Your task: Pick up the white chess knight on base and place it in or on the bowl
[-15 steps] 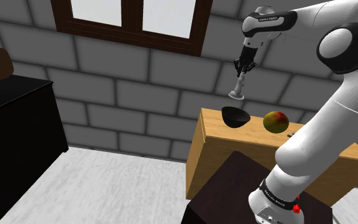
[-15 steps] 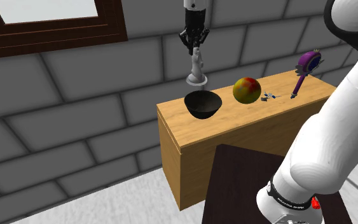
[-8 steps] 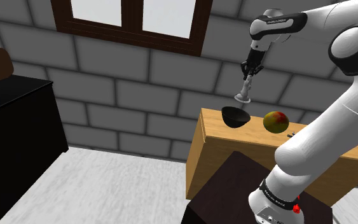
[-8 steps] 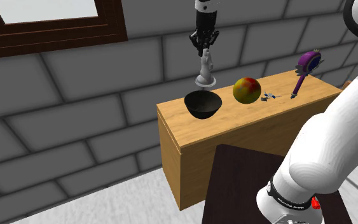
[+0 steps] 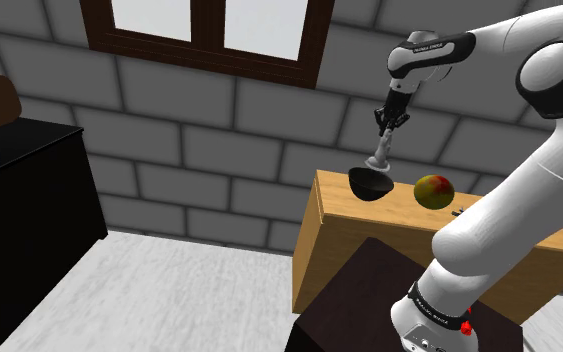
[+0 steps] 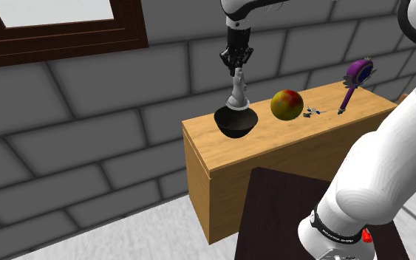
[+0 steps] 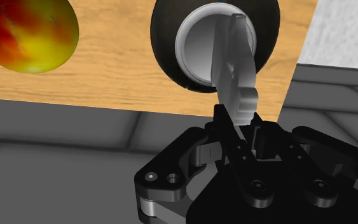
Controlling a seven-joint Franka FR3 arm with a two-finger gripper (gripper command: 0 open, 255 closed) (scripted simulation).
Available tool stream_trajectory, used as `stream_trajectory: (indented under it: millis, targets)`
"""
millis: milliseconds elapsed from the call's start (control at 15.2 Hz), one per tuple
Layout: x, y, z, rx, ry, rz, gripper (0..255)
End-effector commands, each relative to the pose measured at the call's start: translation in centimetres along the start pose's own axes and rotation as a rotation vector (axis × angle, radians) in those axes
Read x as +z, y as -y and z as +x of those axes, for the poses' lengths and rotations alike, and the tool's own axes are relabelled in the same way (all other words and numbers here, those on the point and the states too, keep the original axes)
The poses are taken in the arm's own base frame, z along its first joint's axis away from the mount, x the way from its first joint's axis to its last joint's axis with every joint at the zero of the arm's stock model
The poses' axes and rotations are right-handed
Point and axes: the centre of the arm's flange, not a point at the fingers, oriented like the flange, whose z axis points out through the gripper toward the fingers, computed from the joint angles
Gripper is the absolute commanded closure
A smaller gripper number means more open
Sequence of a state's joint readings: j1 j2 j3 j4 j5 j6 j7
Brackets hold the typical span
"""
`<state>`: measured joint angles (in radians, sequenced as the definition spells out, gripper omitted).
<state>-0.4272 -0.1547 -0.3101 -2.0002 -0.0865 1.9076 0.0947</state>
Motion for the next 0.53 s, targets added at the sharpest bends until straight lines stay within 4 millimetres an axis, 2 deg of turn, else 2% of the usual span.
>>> stream_trajectory:
  millis: [0, 462]
  targets:
    - [1.0, 0.1, -0.1, 0.000, -0.001, 0.000, 255]
    - [4.7, 0.2, -0.3, 0.000, -0.001, 0.000, 255]
